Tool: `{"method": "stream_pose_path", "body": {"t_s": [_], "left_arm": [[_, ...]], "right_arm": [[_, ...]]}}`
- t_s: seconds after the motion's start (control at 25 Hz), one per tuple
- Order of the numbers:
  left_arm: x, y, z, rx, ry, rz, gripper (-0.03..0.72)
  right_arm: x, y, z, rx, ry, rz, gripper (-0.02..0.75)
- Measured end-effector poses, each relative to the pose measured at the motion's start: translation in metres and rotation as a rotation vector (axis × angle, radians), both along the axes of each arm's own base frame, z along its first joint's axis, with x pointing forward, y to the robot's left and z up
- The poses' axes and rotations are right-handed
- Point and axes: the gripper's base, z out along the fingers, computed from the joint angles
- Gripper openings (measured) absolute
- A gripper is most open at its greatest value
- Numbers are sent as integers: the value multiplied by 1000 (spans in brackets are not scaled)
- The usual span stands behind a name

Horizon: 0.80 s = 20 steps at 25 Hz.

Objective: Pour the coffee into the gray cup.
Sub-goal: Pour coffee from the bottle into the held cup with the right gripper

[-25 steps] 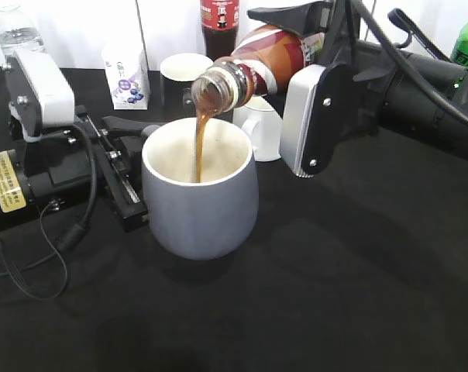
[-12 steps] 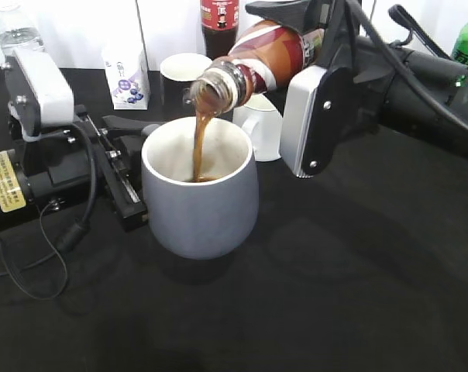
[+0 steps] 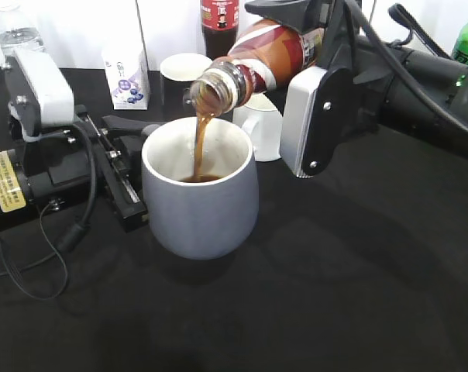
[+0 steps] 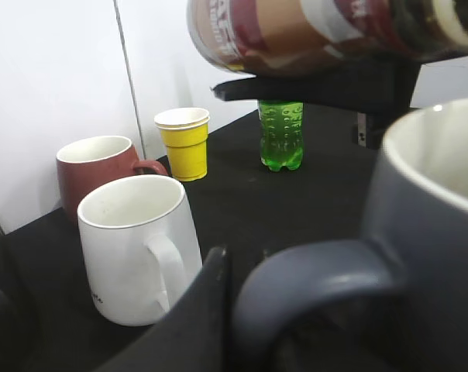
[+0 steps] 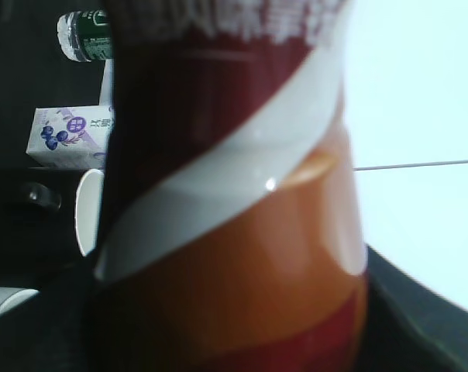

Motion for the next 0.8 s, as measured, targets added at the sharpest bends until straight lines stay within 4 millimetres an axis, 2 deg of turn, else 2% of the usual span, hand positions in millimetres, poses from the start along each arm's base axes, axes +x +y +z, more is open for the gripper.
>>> {"method": "stream_pose_path", "body": {"t_s": [0.8], "left_arm": [[0,0,0,2,0,-1,57]], "right_arm": [[-1,0,0,-11,-23,7,527]]}}
